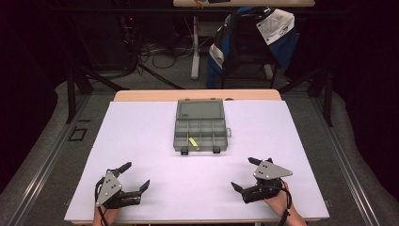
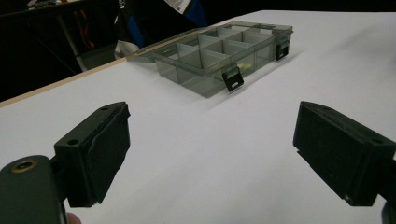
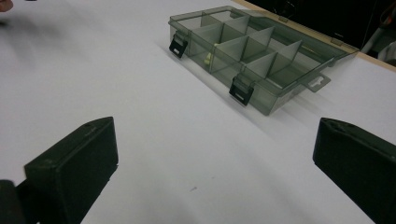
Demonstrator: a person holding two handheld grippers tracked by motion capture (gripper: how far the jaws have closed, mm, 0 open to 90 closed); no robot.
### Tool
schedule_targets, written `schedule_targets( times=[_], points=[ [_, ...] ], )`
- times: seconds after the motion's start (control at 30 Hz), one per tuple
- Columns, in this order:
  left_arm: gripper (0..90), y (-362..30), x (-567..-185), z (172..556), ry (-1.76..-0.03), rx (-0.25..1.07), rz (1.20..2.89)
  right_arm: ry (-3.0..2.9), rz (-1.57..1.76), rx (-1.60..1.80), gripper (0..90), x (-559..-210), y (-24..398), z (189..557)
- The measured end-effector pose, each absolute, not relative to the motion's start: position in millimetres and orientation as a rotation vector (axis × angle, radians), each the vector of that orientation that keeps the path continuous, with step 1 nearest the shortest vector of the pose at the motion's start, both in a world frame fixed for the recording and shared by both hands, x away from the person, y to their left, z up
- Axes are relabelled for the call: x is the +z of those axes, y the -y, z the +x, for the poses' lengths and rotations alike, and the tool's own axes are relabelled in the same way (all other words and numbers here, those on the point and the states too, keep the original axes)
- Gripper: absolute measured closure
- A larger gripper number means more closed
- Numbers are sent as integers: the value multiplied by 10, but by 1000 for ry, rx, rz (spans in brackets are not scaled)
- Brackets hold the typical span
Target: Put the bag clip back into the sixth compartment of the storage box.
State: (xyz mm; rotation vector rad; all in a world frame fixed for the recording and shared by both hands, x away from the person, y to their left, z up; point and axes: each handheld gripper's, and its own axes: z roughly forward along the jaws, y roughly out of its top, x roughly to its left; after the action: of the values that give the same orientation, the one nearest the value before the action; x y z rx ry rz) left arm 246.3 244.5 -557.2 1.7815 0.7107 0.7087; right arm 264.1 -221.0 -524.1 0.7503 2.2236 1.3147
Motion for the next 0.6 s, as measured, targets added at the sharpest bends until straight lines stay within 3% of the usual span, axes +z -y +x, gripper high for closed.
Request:
schedule_targets(
  times=[0.6],
  points=[
    [110,-2446,-5574,2458,-713,706,1787,-2159,782,1335,0,-5408,2419,2497]
  ],
)
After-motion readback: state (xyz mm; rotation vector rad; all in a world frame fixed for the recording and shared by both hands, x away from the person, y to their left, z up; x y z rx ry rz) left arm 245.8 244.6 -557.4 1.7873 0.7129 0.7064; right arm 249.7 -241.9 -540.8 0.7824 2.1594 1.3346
